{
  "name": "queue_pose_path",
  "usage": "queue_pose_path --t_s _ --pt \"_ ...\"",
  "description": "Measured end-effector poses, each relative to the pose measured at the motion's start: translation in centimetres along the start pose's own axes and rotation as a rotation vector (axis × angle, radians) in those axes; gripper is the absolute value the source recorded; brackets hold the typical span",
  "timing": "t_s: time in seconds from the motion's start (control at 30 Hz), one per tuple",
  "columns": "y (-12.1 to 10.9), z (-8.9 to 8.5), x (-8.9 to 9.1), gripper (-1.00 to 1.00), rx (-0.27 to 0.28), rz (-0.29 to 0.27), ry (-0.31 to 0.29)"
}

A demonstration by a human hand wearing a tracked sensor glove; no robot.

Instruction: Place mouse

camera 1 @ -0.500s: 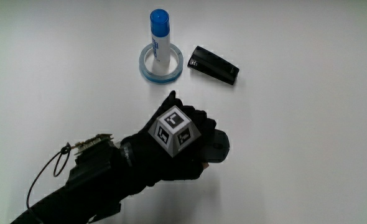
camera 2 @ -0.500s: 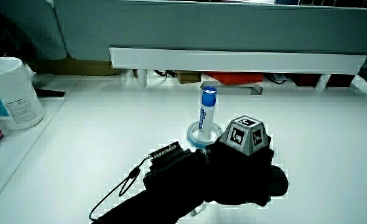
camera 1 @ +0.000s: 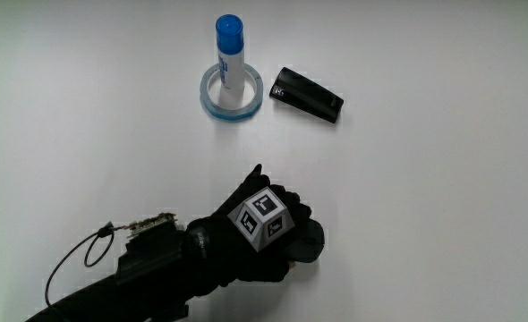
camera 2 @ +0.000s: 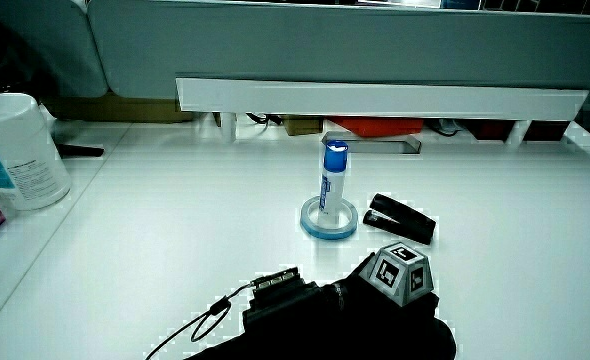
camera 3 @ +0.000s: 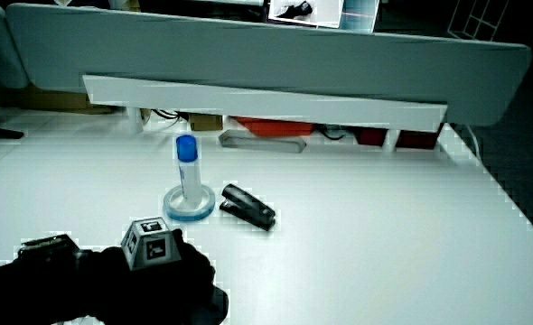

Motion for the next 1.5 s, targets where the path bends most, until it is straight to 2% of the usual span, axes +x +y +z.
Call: queue_pose_path --t_s 0.17,0.3,0.43,0.47,0.5,0.53,0.57,0.6,0.67,0.73,0.77,0.8,0.93,0.97,1.0,1.03,1.2,1.23,1.27,1.3,1.37,1.43,1.5 --pt "0.5 -1.3 0.1 0.00 -0.025 -0.007 0.017" --pt "1.1 -2.5 -0.6 0.00 -0.041 -0.006 -0.008" --pt "1.3 -2.8 -0.6 0.00 -0.053 0.010 -0.015" --pt "1.1 -2.6 -0.5 0.00 -0.060 0.007 -0.001" --pt "1.4 -3.0 -0.6 0.00 -0.077 0.013 -0.004" --pt "1.2 -2.6 -0.4 0.00 -0.070 0.014 0.006" --pt "1.5 -3.4 -0.7 0.00 -0.086 0.012 -0.022" --pt "1.2 -2.9 -0.5 0.00 -0.058 0.011 -0.013" --pt "1.6 -3.5 -0.8 0.00 -0.074 0.012 -0.021" --pt "1.3 -2.9 -0.7 0.00 -0.071 0.022 -0.022" --pt "1.4 -3.1 -0.8 0.00 -0.097 0.028 -0.036" --pt "1.5 -3.2 -0.9 0.00 -0.078 0.021 -0.036" --pt "1.4 -3.1 -1.0 -0.24 -0.077 0.024 -0.043" --pt "1.5 -3.3 -1.1 -0.29 -0.093 0.025 -0.046" --pt "1.2 -2.9 -0.9 -0.35 -0.082 0.027 -0.036" --pt "1.4 -3.3 -1.1 -0.41 -0.076 0.027 -0.044" --pt "0.9 -3.2 -1.3 -0.71 -0.113 0.053 -0.059" --pt "1.0 -3.7 -1.6 -0.76 -0.122 0.057 -0.067" --pt "0.6 -3.3 -1.6 -0.82 -0.105 0.050 -0.071" --pt "0.4 -3.2 -1.8 -0.88 -0.140 0.061 -0.094" --pt "-0.5 -2.2 -1.9 -1.00 -0.074 0.047 -0.093" --pt "-1.5 -1.3 -2.0 -1.00 -0.084 0.056 -0.115" --pt "-2.7 0.0 -2.0 -1.00 -0.051 0.047 -0.127"
